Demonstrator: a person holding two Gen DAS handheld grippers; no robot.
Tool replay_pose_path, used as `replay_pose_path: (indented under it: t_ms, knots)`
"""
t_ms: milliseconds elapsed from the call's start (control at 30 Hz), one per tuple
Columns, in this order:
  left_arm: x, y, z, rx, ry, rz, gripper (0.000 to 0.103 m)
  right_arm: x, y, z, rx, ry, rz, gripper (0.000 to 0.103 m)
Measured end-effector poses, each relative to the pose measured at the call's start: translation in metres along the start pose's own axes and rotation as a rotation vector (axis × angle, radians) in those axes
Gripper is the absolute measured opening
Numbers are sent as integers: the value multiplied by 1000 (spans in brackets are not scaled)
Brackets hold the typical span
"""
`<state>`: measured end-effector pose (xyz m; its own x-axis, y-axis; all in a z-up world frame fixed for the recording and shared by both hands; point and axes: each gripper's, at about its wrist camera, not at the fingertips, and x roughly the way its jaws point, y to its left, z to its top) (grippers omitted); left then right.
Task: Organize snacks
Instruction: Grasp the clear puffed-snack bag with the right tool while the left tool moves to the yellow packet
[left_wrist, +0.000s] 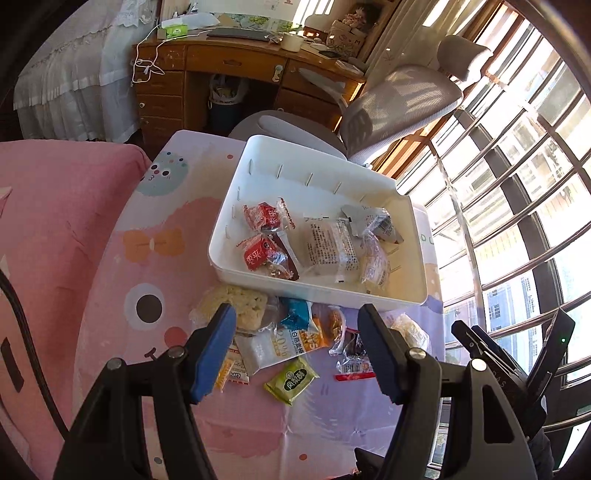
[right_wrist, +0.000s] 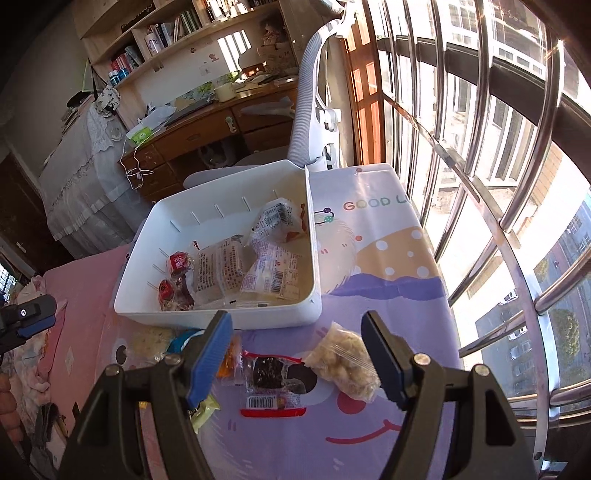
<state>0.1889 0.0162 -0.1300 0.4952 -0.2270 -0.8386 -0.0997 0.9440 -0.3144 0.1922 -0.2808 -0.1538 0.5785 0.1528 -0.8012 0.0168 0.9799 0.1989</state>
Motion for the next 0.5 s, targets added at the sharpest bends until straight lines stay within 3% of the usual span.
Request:
replay_pose_path:
  t_ms: [500]
  knots:
    - [11, 10, -79, -11, 59, 82, 67, 15, -26, -59, 16, 192, 31, 73]
